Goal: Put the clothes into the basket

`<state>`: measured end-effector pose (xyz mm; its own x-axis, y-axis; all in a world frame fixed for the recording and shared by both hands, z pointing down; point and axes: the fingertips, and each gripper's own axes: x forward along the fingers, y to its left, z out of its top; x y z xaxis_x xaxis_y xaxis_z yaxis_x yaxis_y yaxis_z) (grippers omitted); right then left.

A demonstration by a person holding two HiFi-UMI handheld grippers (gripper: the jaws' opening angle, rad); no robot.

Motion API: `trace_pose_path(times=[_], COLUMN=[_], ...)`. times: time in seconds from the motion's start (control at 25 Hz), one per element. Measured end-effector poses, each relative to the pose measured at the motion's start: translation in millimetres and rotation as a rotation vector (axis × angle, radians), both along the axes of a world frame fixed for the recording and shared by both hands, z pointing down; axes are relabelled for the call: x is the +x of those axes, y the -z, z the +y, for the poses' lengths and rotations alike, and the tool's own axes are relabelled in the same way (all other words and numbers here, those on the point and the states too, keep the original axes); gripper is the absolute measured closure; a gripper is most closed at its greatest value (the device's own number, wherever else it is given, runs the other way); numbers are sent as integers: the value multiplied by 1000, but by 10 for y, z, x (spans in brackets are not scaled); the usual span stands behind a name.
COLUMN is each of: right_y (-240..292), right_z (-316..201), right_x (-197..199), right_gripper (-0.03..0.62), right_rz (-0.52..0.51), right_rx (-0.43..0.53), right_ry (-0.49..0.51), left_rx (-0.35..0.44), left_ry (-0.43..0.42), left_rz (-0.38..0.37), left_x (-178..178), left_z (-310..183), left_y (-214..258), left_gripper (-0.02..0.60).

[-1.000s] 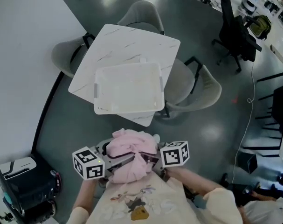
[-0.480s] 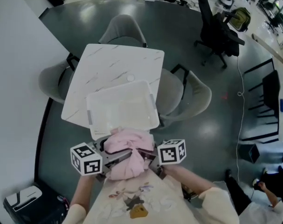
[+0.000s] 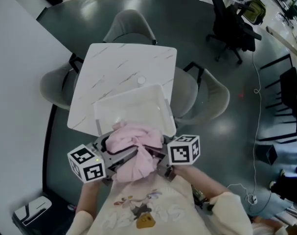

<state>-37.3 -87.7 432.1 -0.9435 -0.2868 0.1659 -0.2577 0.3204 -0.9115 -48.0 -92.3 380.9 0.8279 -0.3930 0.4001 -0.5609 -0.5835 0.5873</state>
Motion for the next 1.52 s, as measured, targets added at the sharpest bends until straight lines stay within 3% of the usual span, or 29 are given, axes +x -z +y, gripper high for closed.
trace_pose_path(times=[0.44, 0.84, 1.36, 1.52], right_y=[30, -277, -779, -1051], right_z=[-566, -891, -1230, -1262], right_x=[-89, -164, -182, -154], right_gripper=[344, 350, 353, 353], right_rz=[75, 209, 364, 441], right_rx=[55, 36, -22, -50], right_ry=[-30, -53, -102, -126], left_rx=[31, -15, -77, -94], left_ry=[75, 181, 242, 260], left_rz=[33, 74, 39, -3], left_x=[-151, -321, -439, -479], left_z=[-523, -849, -1176, -1211], left_y=[6, -324, -826, -1084], left_gripper=[219, 219, 219, 219])
